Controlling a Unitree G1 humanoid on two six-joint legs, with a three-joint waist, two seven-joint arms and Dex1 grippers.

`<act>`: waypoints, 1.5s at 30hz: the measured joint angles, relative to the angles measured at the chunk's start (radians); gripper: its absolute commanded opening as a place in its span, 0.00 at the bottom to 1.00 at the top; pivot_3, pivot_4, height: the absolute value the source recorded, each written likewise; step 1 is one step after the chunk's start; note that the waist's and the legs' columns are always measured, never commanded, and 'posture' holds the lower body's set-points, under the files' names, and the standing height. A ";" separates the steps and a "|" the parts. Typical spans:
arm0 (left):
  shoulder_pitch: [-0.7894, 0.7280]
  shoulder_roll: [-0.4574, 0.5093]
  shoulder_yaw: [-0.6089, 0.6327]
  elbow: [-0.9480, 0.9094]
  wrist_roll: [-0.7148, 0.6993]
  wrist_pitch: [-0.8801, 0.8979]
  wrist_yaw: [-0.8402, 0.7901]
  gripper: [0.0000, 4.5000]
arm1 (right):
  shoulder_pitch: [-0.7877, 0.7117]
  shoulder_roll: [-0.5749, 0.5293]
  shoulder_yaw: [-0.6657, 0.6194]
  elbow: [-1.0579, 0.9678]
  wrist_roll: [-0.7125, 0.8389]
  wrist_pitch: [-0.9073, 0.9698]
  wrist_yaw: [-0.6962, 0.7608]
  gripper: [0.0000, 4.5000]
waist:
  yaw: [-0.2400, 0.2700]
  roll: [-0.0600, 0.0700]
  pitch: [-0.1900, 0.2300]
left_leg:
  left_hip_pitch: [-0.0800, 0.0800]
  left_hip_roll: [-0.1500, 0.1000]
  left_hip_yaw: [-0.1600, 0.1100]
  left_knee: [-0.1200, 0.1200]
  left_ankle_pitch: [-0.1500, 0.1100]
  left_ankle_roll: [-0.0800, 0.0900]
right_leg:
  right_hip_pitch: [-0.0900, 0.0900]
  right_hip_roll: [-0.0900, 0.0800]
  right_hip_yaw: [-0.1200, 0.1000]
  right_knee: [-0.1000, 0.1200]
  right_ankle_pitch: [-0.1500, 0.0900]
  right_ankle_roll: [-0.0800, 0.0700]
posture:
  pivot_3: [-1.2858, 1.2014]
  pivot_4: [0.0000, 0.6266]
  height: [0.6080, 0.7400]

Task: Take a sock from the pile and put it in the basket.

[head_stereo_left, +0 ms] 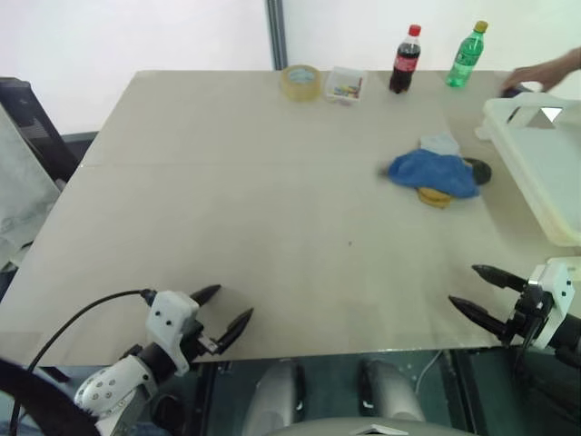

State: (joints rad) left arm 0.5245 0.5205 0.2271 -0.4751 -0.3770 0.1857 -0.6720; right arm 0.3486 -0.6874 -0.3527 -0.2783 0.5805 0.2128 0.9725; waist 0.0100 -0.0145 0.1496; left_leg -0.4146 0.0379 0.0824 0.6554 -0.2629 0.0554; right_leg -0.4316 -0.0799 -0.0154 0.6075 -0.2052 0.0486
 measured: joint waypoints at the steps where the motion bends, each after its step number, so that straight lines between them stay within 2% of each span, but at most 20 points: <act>1: 0.000 0.000 0.000 0.000 0.000 0.000 0.000 0.98 | 0.000 0.000 0.000 0.000 0.000 0.000 0.000 1.00 | 0.000 0.000 0.000 | 0.000 0.000 0.000 0.000 0.000 0.000 | 0.000 0.000 0.000 0.000 0.000 0.000 | 0.52 0.24 1.00; 8: -0.014 -0.009 0.007 -0.026 -0.058 0.007 -0.005 0.98 | 0.006 -0.002 -0.019 -0.001 0.000 0.024 -0.021 1.00 | 0.005 0.000 0.000 | 0.000 0.000 -0.001 0.005 0.000 0.000 | 0.001 0.001 -0.001 0.003 0.000 0.000 | 0.52 0.24 1.00; 26: -0.109 0.002 0.013 -0.013 -0.062 0.003 -0.028 0.98 | -0.021 -0.003 -0.040 -0.001 -0.027 0.045 -0.058 1.00 | 0.002 0.000 0.000 | 0.001 0.001 -0.001 0.017 0.000 0.000 | 0.002 0.002 0.001 0.016 0.000 0.001 | 0.52 0.24 1.00; 30: -0.130 0.017 0.020 -0.014 -0.101 0.014 -0.054 0.98 | -0.148 -0.004 0.012 0.005 -0.111 0.047 -0.133 1.00 | -0.001 0.000 0.000 | 0.001 0.001 -0.001 0.019 0.000 0.000 | 0.001 0.003 0.001 0.018 0.000 0.001 | 0.52 0.24 1.00; 33: -0.157 0.061 0.046 -0.021 -0.170 0.028 -0.111 0.98 | -0.331 0.006 0.125 0.057 -0.220 0.070 -0.219 1.00 | -0.006 0.000 0.001 | 0.001 0.002 -0.001 0.021 0.000 0.000 | 0.000 0.004 0.002 0.020 0.000 0.000 | 0.52 0.24 1.00; 37: -0.187 0.134 0.087 -0.027 -0.257 0.053 -0.200 0.98 | -0.592 0.079 0.261 0.181 -0.332 0.073 -0.298 1.00 | -0.015 0.000 0.001 | 0.000 0.002 -0.001 0.021 0.001 -0.001 | 0.000 0.006 0.002 0.020 0.001 0.000 | 0.52 0.24 1.00; 40: -0.223 0.204 0.118 -0.026 -0.328 0.096 -0.266 0.98 | -0.777 0.136 0.371 0.339 -0.445 0.080 -0.364 1.00 | -0.021 0.000 0.001 | -0.001 0.001 -0.001 0.021 0.001 -0.001 | 0.000 0.007 0.002 0.020 0.001 -0.001 | 0.52 0.24 1.00; 41: -0.243 0.242 0.136 -0.022 -0.356 0.116 -0.296 0.98 | -0.871 0.170 0.409 0.455 -0.497 0.088 -0.403 1.00 | -0.022 0.000 0.002 | -0.001 0.001 -0.001 0.021 0.001 -0.002 | 0.000 0.007 0.002 0.020 0.001 -0.001 | 0.52 0.24 1.00; 45: -0.286 0.317 0.177 -0.013 -0.401 0.164 -0.355 0.98 | -1.057 0.243 0.466 0.721 -0.580 0.067 -0.467 1.00 | -0.025 0.000 0.002 | -0.002 0.001 0.001 0.021 0.003 -0.004 | 0.000 0.007 0.003 0.019 0.001 -0.001 | 0.52 0.24 1.00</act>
State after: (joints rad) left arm 0.2388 0.8380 0.4044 -0.4879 -0.7784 0.3499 -1.0270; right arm -0.7083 -0.4439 0.1128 0.4432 0.0002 0.2794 0.5055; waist -0.0146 -0.0143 0.1519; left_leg -0.4161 0.0390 0.0835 0.6764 -0.2601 0.0513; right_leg -0.4316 -0.0724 -0.0129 0.6270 -0.2044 0.0479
